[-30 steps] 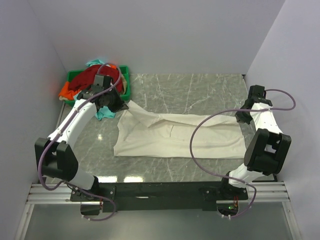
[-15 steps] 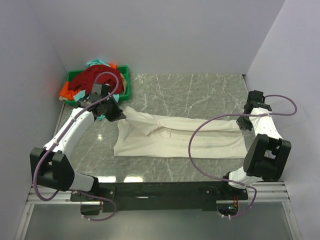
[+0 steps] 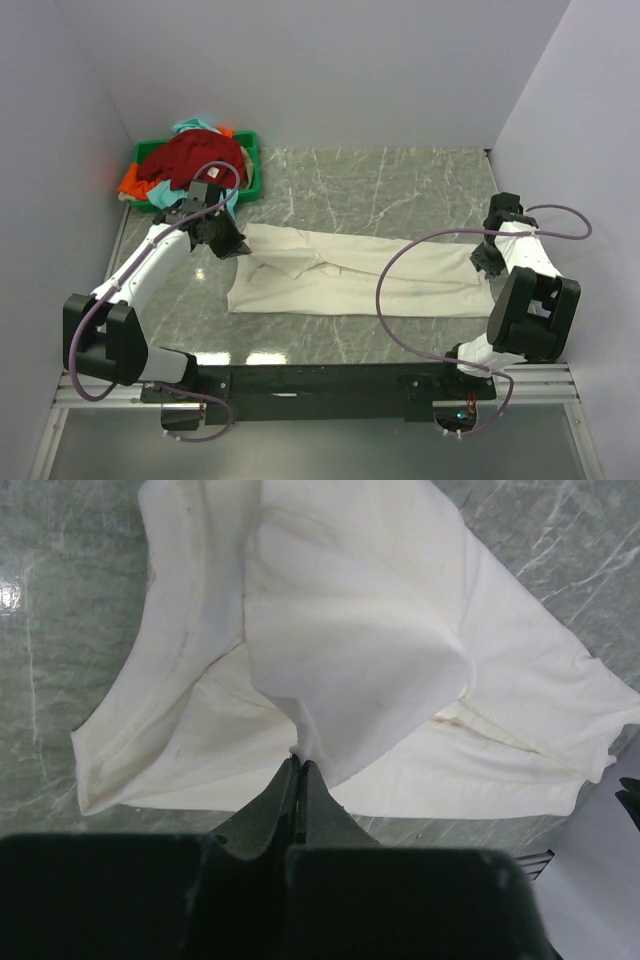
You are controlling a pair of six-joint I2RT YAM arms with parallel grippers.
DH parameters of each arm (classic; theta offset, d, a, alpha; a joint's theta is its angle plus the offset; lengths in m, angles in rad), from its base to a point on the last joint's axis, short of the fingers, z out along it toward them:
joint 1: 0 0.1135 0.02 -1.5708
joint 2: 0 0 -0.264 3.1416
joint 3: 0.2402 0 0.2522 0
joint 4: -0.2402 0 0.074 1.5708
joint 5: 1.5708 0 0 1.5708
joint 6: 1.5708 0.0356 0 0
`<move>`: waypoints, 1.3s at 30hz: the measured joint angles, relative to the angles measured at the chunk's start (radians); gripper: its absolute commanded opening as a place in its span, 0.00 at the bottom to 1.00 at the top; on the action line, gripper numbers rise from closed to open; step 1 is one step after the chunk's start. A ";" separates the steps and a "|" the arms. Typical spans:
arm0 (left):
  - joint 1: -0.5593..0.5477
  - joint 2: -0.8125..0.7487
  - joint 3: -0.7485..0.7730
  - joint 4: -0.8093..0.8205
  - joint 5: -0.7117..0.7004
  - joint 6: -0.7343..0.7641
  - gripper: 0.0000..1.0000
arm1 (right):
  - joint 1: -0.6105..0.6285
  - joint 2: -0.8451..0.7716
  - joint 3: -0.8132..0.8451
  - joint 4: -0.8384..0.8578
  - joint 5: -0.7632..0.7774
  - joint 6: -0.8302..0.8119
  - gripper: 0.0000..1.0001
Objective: Fold and stack the t-shirts
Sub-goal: Fold the tshirt
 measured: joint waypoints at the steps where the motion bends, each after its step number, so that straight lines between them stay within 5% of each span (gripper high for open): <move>1: 0.000 0.000 -0.003 -0.001 0.000 0.000 0.00 | 0.000 0.000 -0.001 -0.001 0.003 0.004 0.52; 8: 0.000 0.013 -0.003 0.017 0.009 0.002 0.01 | 0.065 -0.017 0.000 -0.017 0.059 0.034 0.57; 19: 0.025 0.309 0.199 0.095 -0.012 0.074 0.00 | 0.513 -0.060 0.102 0.150 -0.130 0.031 0.48; 31: 0.061 0.473 0.271 0.128 -0.018 0.144 0.00 | 1.011 0.353 0.431 0.321 -0.440 -0.027 0.43; 39: 0.067 0.497 0.293 0.129 -0.002 0.162 0.00 | 1.118 0.497 0.543 0.307 -0.468 -0.088 0.42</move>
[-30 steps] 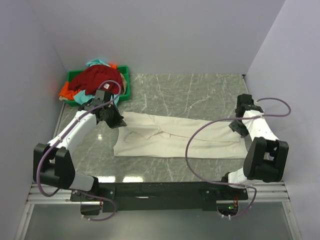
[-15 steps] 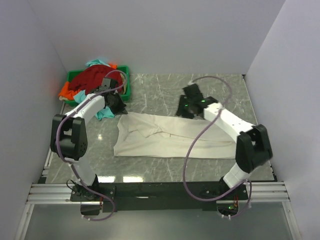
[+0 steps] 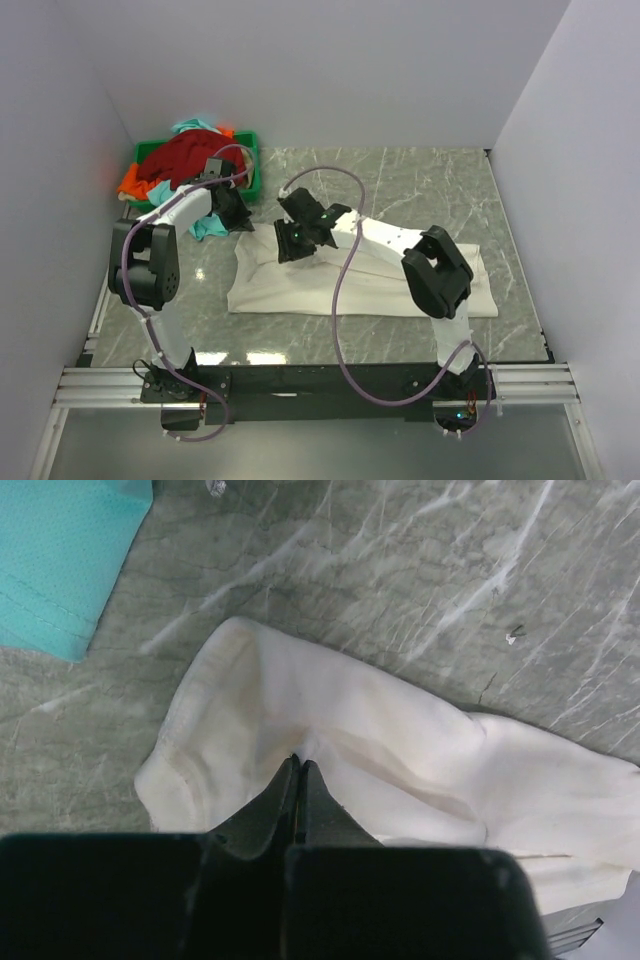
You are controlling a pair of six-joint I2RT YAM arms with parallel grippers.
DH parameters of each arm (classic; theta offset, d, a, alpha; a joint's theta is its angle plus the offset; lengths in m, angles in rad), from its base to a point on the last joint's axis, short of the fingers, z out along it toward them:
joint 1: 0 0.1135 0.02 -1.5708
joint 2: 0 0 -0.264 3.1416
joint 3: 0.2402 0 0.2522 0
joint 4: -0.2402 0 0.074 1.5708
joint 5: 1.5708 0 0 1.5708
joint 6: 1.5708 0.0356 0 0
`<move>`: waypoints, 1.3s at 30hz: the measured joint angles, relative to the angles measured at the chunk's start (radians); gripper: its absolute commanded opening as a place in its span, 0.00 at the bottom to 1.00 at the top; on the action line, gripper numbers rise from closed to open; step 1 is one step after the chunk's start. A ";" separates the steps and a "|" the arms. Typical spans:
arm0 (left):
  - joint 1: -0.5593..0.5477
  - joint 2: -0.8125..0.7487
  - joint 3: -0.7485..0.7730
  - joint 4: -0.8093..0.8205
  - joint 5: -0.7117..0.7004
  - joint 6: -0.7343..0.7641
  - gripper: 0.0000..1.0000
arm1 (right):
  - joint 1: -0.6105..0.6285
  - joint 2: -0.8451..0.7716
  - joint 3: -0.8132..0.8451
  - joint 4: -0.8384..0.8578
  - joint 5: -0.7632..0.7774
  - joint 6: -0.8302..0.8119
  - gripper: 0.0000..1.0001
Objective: Fold and stack the t-shirts
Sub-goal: Fold the tshirt
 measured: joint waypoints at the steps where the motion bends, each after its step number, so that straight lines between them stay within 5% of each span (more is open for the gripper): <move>1: 0.000 0.000 0.000 0.000 0.001 0.000 0.00 | 0.008 0.013 0.003 -0.007 0.007 -0.005 0.42; 22: 0.002 -0.005 -0.027 0.013 0.018 0.003 0.00 | 0.058 0.130 0.033 -0.110 0.171 -0.028 0.41; 33: 0.003 -0.057 -0.080 0.011 0.017 0.003 0.00 | 0.058 0.134 0.036 -0.111 0.204 -0.020 0.21; 36: 0.003 -0.072 -0.087 0.011 0.017 0.003 0.00 | 0.058 0.134 0.036 -0.111 0.208 -0.019 0.01; 39: 0.003 -0.097 -0.109 0.008 0.017 0.003 0.00 | 0.058 0.133 0.036 -0.114 0.211 -0.019 0.00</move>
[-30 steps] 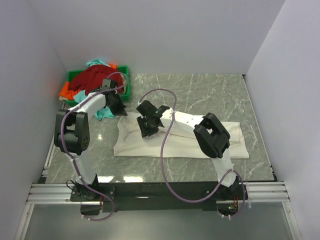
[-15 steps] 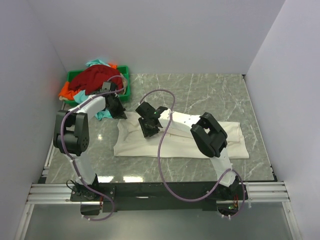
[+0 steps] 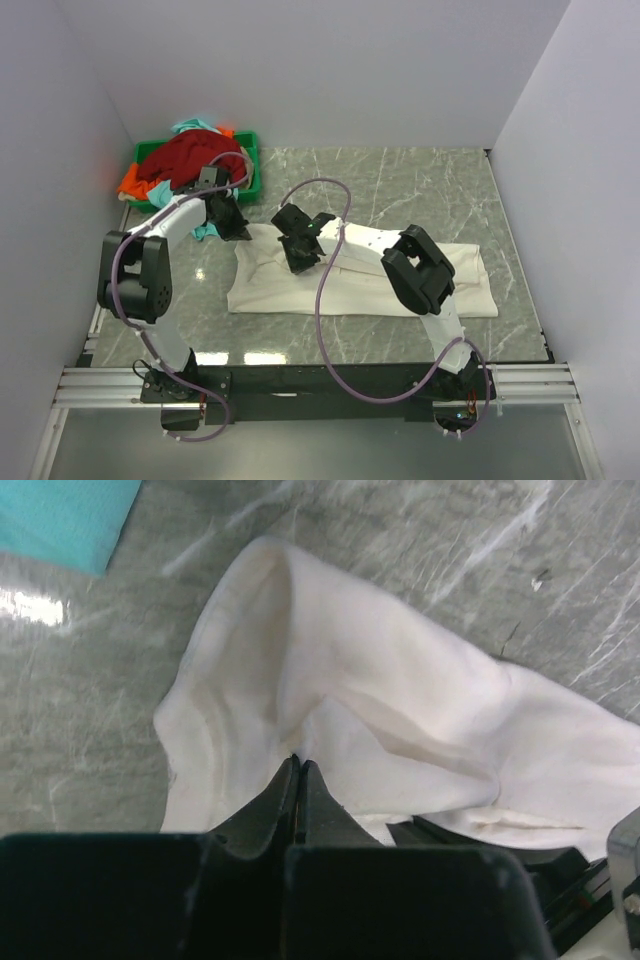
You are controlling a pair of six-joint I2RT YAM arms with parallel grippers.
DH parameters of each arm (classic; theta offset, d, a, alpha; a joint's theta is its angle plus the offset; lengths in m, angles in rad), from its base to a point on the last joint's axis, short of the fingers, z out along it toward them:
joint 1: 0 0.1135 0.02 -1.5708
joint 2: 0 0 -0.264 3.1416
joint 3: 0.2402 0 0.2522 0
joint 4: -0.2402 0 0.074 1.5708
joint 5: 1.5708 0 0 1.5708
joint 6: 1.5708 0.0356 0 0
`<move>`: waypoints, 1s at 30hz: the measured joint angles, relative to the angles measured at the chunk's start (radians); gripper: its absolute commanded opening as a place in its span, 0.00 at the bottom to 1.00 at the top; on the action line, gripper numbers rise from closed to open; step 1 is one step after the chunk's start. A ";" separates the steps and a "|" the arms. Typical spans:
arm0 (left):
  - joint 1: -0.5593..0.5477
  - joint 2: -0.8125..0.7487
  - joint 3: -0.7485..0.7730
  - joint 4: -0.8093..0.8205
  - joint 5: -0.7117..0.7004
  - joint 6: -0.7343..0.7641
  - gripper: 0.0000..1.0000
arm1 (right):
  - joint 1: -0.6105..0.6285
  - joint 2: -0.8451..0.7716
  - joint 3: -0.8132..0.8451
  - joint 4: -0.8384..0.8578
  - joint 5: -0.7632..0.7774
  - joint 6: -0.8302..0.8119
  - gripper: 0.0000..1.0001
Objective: Fold and stack the t-shirts
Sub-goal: Fold the tshirt
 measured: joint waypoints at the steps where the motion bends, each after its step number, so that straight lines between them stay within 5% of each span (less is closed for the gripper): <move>1: 0.000 -0.013 -0.011 -0.003 0.000 0.000 0.00 | 0.000 -0.002 0.000 -0.003 0.000 -0.002 0.00; 13: -0.129 -0.204 -0.138 -0.109 -0.043 -0.025 0.00 | -0.001 -0.179 -0.092 -0.079 -0.004 -0.054 0.00; 30: -0.368 -0.262 -0.228 -0.210 -0.158 -0.183 0.00 | -0.011 -0.276 -0.261 -0.124 -0.046 -0.166 0.00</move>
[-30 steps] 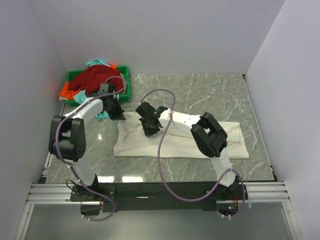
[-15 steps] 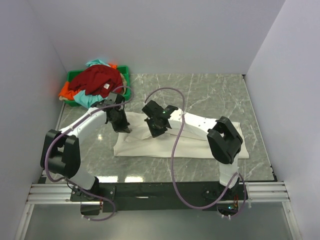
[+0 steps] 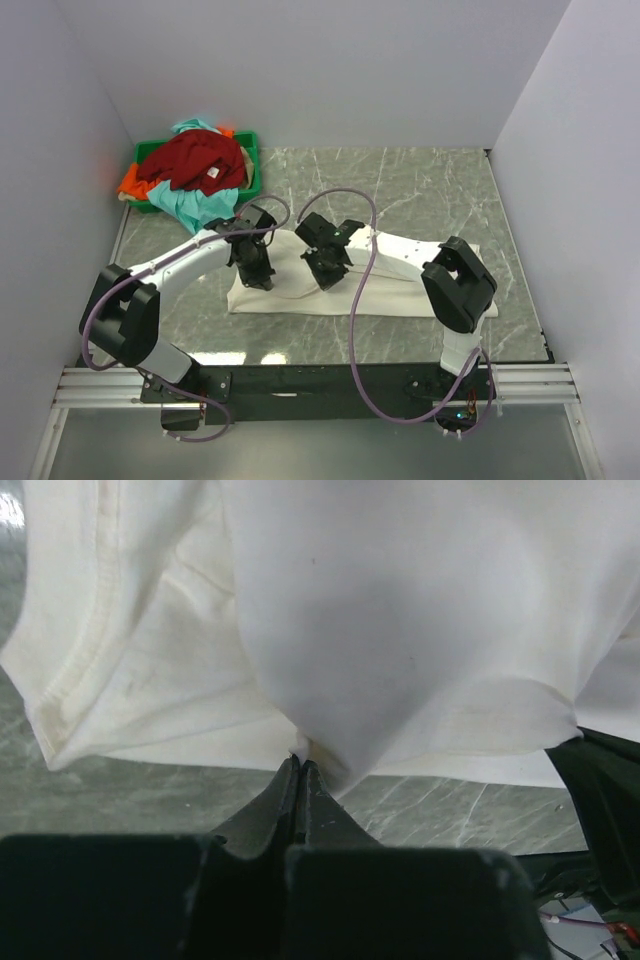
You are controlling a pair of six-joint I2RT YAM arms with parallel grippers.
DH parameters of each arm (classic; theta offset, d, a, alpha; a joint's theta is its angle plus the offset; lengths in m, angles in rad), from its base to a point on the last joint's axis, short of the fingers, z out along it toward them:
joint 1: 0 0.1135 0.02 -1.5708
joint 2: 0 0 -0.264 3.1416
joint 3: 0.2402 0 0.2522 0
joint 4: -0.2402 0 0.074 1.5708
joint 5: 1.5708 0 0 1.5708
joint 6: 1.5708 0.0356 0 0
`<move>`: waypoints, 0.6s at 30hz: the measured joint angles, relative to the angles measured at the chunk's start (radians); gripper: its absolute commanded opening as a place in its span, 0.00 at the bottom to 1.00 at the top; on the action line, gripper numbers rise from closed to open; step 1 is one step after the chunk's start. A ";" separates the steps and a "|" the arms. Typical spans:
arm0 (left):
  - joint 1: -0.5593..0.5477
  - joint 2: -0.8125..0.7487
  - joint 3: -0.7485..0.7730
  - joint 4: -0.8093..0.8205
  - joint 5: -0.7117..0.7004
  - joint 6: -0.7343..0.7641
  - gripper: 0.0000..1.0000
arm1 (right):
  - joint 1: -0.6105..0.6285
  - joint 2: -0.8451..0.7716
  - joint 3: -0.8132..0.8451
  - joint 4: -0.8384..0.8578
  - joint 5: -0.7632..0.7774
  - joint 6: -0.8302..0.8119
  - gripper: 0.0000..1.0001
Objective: Fold and stack the t-shirts
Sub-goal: Fold the tshirt
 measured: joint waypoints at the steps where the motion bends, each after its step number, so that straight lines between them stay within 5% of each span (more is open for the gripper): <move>1: -0.007 -0.002 -0.005 -0.003 -0.001 -0.007 0.00 | 0.000 -0.002 -0.005 -0.001 -0.002 -0.001 0.00; 10: -0.043 -0.002 -0.037 -0.030 -0.036 -0.060 0.01 | 0.000 -0.015 -0.066 0.006 -0.013 -0.003 0.00; 12: -0.049 -0.002 -0.037 -0.033 -0.037 -0.064 0.15 | 0.000 -0.016 -0.070 0.006 -0.015 -0.003 0.00; 14: -0.052 -0.002 -0.037 -0.033 -0.036 -0.063 0.46 | 0.000 -0.016 -0.072 0.007 -0.016 -0.003 0.13; 16: -0.052 -0.002 -0.037 -0.036 -0.034 -0.062 0.62 | 0.000 -0.016 -0.072 0.006 -0.016 0.000 0.23; 18: -0.050 -0.002 -0.031 -0.047 -0.034 -0.055 0.65 | 0.000 -0.016 -0.072 0.005 -0.017 0.003 0.34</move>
